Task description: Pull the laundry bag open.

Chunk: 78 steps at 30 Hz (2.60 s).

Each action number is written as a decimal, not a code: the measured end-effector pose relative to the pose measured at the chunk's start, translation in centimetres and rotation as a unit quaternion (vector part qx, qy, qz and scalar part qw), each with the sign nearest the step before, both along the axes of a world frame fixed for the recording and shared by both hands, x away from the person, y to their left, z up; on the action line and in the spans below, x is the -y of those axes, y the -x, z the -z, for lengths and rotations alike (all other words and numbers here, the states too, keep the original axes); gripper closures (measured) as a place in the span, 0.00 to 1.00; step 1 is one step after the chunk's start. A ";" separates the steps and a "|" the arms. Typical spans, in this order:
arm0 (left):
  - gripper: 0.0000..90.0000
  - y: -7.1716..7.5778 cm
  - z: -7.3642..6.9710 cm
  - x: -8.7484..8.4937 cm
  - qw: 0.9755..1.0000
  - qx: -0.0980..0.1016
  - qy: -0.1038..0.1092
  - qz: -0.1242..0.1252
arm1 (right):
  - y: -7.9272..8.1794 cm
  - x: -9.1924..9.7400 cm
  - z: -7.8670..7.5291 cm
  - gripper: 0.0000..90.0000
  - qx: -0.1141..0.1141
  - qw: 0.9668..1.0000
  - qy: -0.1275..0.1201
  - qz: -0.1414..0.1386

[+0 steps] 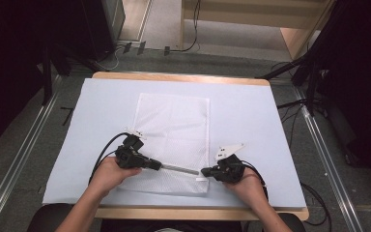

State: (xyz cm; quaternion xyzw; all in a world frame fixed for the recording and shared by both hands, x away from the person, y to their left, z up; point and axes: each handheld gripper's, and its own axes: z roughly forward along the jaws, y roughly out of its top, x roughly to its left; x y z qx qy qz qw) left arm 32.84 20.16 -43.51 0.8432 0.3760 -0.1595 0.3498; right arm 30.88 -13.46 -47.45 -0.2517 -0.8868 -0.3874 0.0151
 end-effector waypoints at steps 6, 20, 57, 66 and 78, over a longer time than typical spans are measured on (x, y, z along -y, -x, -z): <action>0.98 0.1 -0.4 -0.6 1.000 -0.005 -0.006 -0.008 | 0.0 0.0 0.0 1.00 0.002 1.000 0.000 -0.001; 0.98 -0.4 -1.0 -3.7 1.000 -0.002 -0.002 -0.028 | -0.1 0.0 0.0 1.00 0.000 1.000 -0.002 -0.003; 0.97 -0.6 -1.2 -9.2 0.997 -0.001 -0.023 -0.075 | -0.4 0.0 0.0 1.00 -0.010 1.000 -0.001 -0.005; 0.98 -0.4 -1.0 -10.2 0.996 -0.007 -0.022 -0.088 | -0.5 0.1 0.0 1.00 -0.016 1.000 -0.002 -0.007; 0.98 -0.2 -0.9 -12.2 0.993 -0.015 -0.021 -0.112 | -0.6 0.0 0.0 1.00 -0.017 1.000 -0.004 -0.009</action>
